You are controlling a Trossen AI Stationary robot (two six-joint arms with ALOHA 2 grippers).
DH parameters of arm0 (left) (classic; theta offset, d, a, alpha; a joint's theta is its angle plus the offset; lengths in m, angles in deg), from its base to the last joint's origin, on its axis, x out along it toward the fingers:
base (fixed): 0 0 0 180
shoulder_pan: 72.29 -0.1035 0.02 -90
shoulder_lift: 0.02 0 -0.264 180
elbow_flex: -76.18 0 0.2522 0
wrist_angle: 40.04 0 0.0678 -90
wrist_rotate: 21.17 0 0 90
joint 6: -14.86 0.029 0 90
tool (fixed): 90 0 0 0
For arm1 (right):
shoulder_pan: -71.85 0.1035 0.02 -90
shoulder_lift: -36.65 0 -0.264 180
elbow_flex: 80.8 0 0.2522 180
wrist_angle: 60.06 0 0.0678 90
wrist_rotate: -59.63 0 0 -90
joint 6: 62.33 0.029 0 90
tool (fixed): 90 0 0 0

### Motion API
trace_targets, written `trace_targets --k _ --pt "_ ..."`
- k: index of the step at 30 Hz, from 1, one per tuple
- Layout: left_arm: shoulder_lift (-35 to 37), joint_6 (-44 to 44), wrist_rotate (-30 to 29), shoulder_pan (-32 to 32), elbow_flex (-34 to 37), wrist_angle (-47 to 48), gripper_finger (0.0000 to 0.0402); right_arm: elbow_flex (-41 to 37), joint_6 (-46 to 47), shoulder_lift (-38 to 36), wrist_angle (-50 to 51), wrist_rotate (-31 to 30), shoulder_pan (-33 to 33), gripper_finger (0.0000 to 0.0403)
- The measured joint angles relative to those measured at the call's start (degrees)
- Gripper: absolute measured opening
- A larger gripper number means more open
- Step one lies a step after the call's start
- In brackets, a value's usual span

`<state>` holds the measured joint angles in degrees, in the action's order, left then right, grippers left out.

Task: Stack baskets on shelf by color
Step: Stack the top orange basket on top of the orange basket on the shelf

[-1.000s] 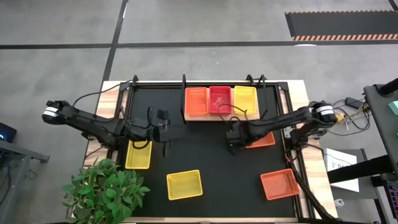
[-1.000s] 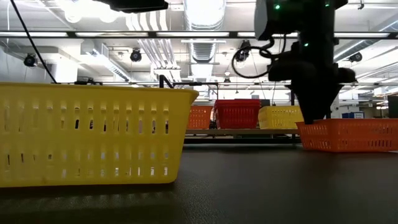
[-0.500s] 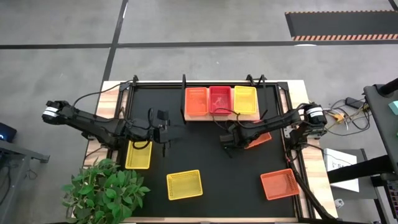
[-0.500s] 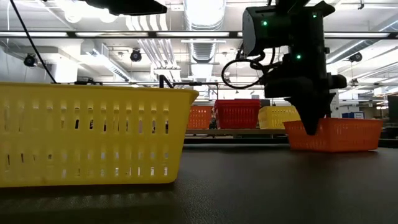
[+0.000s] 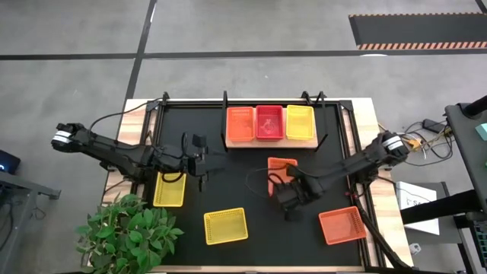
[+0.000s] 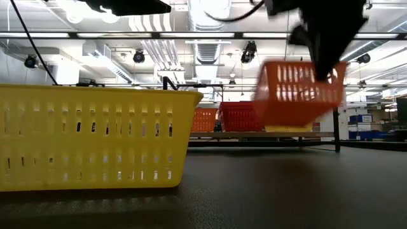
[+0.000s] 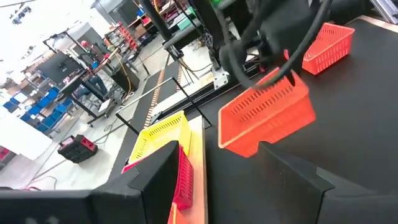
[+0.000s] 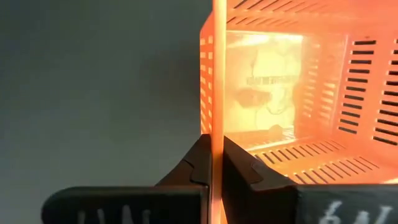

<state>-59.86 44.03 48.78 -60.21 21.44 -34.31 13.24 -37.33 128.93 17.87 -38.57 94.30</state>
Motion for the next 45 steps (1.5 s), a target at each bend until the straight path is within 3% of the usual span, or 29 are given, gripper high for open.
trace_targets --k 8,15,25,31,45 --pt "0.29 5.15 -0.02 0.00 -1.32 -0.59 0.0203 7.81 -6.86 -0.04 1.41 -16.01 0.91 0.0009" --pt "2.38 9.58 -6.60 -0.12 -1.35 -1.06 0.0203 10.34 -16.84 -0.04 -1.18 -20.41 -5.98 0.0009" --pt "5.67 8.82 -10.45 -0.11 0.44 -0.76 0.0203 10.09 -38.31 1.42 -17.15 -17.22 -22.30 0.0008" --pt "5.77 8.80 -10.45 -0.11 0.50 -0.42 0.0203 8.89 -41.68 3.80 -26.98 -3.36 -31.45 0.0008" --pt "5.83 9.13 -10.45 -0.11 0.52 -0.44 0.0203 8.69 -44.24 9.76 -27.83 -2.14 -34.98 0.0010"
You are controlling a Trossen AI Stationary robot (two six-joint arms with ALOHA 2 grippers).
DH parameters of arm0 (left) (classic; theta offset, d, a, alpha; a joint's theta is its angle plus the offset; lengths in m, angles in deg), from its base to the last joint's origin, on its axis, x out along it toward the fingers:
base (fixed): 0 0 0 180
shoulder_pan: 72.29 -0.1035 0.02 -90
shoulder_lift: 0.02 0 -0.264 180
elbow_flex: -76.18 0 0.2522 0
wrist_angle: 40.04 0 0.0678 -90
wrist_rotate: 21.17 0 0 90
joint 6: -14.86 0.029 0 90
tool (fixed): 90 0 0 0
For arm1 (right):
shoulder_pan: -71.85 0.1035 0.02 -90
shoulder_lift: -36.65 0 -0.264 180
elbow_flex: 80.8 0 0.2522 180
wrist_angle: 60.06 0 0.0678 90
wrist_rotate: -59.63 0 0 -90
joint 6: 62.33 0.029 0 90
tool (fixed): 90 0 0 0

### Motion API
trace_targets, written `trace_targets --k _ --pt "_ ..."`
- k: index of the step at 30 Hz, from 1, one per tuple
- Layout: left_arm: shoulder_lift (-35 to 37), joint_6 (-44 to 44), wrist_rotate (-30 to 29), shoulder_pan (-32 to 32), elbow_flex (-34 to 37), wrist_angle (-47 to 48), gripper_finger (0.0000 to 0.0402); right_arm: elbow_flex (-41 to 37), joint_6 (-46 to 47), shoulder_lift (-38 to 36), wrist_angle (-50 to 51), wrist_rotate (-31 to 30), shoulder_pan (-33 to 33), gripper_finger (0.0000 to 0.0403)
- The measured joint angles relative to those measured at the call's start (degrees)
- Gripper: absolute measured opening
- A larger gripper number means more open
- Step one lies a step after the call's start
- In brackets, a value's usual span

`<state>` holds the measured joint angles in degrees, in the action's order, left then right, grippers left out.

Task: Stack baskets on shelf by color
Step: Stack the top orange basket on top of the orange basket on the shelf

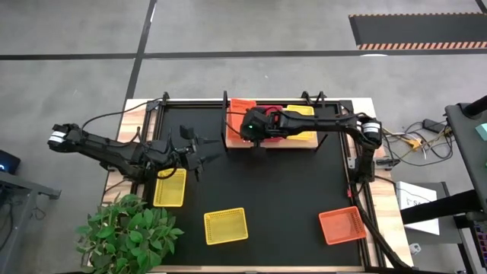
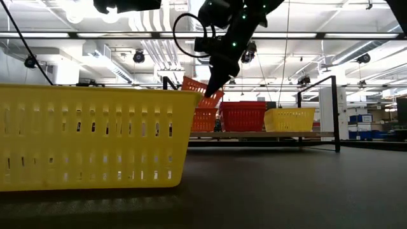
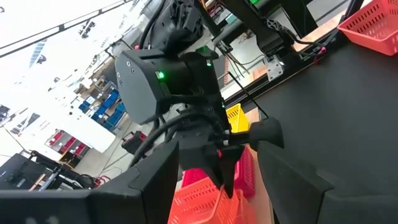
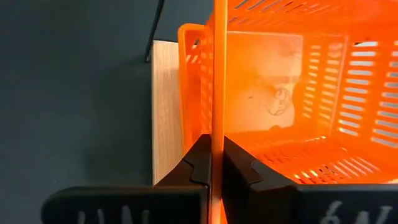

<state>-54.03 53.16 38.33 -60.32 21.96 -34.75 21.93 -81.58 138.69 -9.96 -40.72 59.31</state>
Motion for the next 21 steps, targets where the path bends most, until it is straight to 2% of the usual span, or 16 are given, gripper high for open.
trace_targets --k 4,13,21 --pt "-0.02 0.00 0.01 0.00 0.02 -0.02 0.0203 0.00 0.29 0.75 -0.30 -0.03 -0.61 0.0030" --pt "-0.06 -0.31 0.01 0.00 0.03 -0.01 0.0203 1.01 1.00 0.81 -0.34 -0.02 -0.85 0.0111" --pt "-0.06 -1.33 0.02 0.00 0.31 -0.02 0.0203 3.58 4.51 -2.12 7.86 4.46 0.58 0.0123"
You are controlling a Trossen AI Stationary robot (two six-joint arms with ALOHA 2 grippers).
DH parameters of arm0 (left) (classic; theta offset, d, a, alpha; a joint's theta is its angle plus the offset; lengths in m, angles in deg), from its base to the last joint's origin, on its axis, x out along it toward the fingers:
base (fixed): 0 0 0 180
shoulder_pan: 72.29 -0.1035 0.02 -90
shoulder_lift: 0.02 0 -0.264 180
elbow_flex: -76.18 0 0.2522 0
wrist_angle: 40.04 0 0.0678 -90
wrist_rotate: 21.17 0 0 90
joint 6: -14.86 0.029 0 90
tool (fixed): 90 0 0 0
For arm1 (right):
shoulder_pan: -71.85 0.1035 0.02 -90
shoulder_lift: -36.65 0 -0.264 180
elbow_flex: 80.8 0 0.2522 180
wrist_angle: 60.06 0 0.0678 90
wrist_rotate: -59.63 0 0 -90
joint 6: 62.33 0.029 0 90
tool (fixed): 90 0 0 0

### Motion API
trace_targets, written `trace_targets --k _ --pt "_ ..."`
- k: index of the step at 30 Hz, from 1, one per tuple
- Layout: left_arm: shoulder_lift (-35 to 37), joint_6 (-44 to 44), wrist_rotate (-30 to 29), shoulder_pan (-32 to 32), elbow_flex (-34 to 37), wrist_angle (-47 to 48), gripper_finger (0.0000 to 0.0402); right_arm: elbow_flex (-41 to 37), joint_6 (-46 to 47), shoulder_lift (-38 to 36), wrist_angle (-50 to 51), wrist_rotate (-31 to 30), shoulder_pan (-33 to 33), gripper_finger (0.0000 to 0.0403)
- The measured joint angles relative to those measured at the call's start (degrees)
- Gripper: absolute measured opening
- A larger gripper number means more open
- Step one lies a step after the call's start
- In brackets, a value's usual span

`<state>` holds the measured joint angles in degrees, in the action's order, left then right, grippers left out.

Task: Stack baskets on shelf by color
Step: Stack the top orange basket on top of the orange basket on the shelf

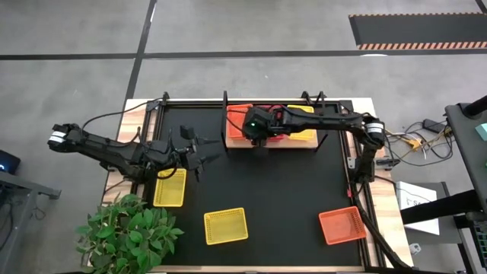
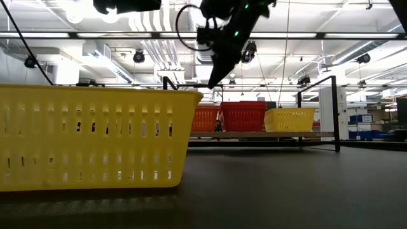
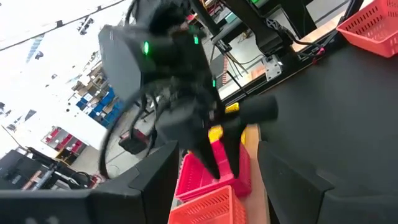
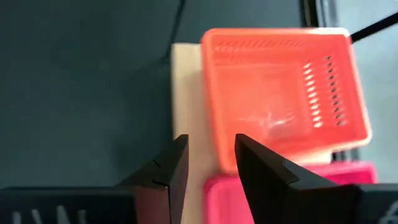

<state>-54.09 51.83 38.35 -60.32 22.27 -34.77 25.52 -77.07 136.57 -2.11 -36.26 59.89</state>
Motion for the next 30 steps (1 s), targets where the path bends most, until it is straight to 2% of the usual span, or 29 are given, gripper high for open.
trace_targets --k 6,15,23,30 --pt "-0.04 -1.76 0.01 0.00 0.32 0.02 0.0203 -2.94 4.34 -4.53 5.23 3.15 4.07 0.0099" --pt "-2.19 -7.26 2.35 0.00 0.39 -0.15 0.0203 -15.76 6.77 -12.79 -1.74 2.91 12.31 0.0049" --pt "-13.49 -8.02 9.06 -2.30 -4.70 -2.21 0.0203 -29.07 6.14 -23.52 -16.58 2.89 14.86 0.0013" --pt "-26.30 -10.27 11.75 -6.99 -13.39 -1.77 0.0203 -38.92 4.22 -32.92 -25.70 2.86 14.86 0.0009"
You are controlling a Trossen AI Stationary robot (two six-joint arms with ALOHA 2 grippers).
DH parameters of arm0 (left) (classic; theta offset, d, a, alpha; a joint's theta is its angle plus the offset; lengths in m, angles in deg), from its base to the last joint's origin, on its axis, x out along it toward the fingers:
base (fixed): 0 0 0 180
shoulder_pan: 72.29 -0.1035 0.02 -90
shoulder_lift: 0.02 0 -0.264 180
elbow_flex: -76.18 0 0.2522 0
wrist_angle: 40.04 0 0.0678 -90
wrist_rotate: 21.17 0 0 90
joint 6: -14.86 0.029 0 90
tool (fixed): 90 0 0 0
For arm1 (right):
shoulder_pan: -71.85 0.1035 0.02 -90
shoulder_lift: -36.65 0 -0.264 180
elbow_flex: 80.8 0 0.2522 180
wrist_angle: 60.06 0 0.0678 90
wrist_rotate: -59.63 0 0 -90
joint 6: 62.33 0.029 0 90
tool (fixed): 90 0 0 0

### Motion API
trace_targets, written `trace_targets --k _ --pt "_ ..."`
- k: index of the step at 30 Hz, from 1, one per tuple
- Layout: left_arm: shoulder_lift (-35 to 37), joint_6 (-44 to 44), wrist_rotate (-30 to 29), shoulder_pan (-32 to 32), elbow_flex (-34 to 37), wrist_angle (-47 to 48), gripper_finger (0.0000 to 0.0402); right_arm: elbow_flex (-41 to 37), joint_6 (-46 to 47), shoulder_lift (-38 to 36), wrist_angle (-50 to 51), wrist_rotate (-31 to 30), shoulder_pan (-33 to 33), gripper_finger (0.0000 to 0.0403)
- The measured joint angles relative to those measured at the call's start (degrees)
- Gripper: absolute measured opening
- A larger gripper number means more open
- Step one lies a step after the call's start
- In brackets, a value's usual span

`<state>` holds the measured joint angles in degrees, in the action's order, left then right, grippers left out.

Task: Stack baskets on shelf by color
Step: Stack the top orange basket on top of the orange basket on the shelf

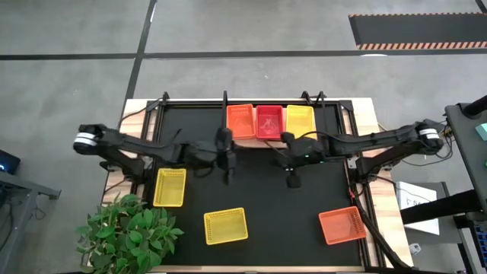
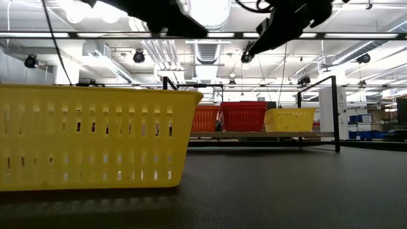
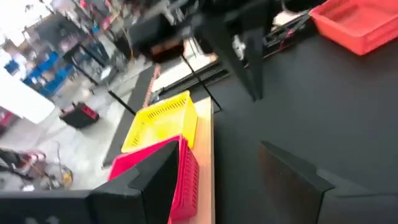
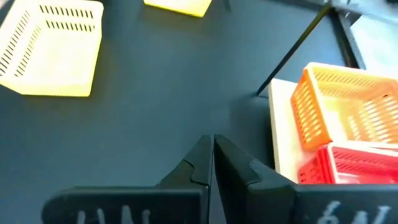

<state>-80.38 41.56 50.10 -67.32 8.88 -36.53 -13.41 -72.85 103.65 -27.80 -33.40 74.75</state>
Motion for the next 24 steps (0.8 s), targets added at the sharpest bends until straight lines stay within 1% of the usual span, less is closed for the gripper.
trace_targets --k 3,7,10,11,14,18,20,22,24 --pt "-5.00 -0.90 1.46 -1.96 -5.04 4.79 0.0203 -2.53 -0.02 -3.01 -1.58 0.01 -0.02 0.0009" --pt "-10.99 -2.52 2.45 -4.64 -11.17 14.63 0.0202 -4.95 0.00 -6.03 -1.66 0.01 0.00 0.0009" --pt "-14.98 -3.98 2.10 -6.97 -14.39 21.20 0.0189 -6.28 -0.04 -7.39 -2.01 0.01 0.00 0.0009" --pt "-16.24 -3.96 1.53 -7.58 -14.92 22.73 0.0181 -6.61 -0.15 -7.57 -2.28 0.01 0.00 0.0009" --pt "-19.56 -3.11 -3.49 -8.42 -15.59 23.76 0.0142 -7.17 -0.95 -8.00 -2.59 0.01 0.00 0.0009" --pt "-21.11 -0.96 -10.60 -9.49 -15.64 24.02 0.0066 -7.40 -2.15 -7.95 -2.52 0.01 -0.02 0.0009" --pt "-21.06 -0.84 -11.62 -10.39 -15.60 23.92 0.0025 -7.41 -2.75 -7.81 -2.60 0.01 -0.02 0.0009" --pt "-20.98 -1.13 -11.53 -11.32 -15.60 23.40 0.0008 -7.41 -3.36 -7.78 -2.55 0.01 -0.02 0.0009" --pt "-20.98 -1.96 -11.48 -12.04 -15.52 23.38 0.0009 -7.41 -3.63 -7.73 -2.57 0.01 -0.02 0.0009"
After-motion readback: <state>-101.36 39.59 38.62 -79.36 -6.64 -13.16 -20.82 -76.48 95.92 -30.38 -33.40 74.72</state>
